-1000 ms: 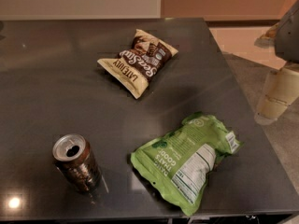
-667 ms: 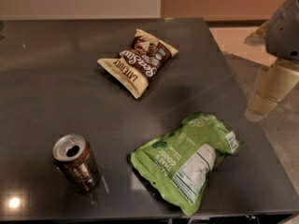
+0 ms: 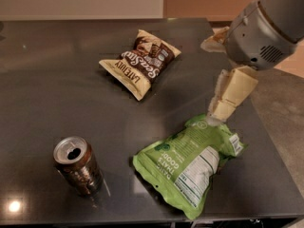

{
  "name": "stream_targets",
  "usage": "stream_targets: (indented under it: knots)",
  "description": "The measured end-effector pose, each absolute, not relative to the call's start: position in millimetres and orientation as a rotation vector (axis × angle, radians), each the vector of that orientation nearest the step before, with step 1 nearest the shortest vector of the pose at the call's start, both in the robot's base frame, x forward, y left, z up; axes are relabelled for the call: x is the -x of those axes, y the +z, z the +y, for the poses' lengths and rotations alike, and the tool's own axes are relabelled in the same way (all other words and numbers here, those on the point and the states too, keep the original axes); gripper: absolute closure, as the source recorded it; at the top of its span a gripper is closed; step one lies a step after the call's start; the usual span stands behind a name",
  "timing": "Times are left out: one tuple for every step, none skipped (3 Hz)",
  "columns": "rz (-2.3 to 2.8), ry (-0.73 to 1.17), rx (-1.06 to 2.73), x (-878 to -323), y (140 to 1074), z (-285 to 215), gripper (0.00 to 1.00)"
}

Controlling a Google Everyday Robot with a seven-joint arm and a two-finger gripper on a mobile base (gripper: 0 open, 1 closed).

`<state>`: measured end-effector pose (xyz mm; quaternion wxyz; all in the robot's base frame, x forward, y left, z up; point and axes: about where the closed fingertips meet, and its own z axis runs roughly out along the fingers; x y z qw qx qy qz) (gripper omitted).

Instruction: Pick orange can

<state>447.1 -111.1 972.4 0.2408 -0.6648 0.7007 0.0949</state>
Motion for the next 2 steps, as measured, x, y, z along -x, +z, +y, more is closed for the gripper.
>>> stream_targets:
  knots:
    - [1.778, 0.408, 1.875, -434, 960, -57, 0.0]
    - [1.648, 0.53, 1.938, -412, 942, -4, 0.0]
